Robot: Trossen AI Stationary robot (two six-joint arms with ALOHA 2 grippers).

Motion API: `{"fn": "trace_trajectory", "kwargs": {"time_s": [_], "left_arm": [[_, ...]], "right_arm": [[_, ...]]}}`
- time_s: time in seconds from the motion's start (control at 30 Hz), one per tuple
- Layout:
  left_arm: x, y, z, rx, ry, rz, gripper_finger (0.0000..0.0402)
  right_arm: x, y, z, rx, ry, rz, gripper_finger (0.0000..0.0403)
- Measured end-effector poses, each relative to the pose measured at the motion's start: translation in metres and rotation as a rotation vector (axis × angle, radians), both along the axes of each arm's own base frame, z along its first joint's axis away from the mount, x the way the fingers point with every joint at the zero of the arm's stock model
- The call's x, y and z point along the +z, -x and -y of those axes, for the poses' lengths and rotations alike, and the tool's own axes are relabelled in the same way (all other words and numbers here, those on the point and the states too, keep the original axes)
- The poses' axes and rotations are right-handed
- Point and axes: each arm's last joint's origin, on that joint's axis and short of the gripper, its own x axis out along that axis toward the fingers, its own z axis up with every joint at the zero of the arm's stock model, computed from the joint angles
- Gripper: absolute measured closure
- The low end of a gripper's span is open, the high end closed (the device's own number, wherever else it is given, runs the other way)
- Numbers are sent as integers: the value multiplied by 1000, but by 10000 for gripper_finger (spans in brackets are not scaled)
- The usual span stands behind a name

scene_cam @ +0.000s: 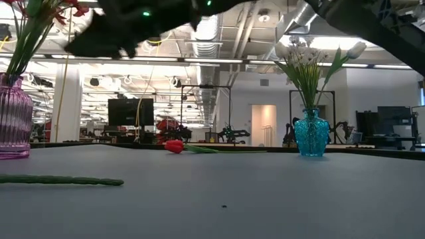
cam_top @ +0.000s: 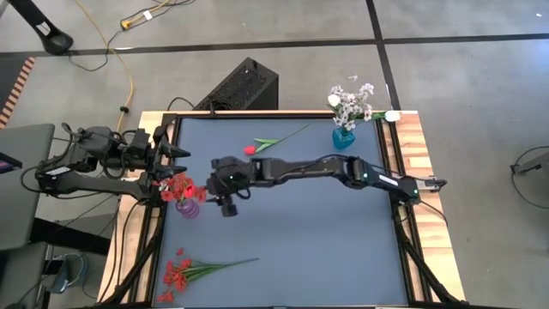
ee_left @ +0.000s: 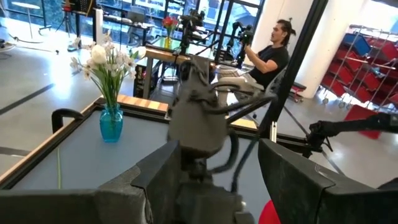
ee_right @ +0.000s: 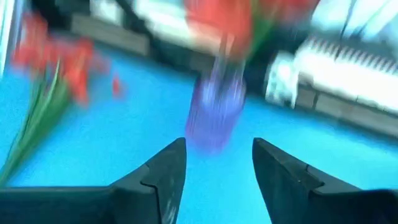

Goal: Sort flowers into vase by color
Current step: Put the red flowers into the purple vase

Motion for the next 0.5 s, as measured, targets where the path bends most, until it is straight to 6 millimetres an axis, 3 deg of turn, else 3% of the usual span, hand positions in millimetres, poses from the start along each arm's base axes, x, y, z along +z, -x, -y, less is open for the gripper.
{"fn": "trace_trajectory", "kwargs": {"time_s": [0.23,0.5], "left_arm": [[0,0,0,0,8,0,198],[-3,0,0,2,39,-27,198]], "right_arm": [[7,36,44,19,-67,-320,183],[-6,62,100,-17,-202,-534,202]]}}
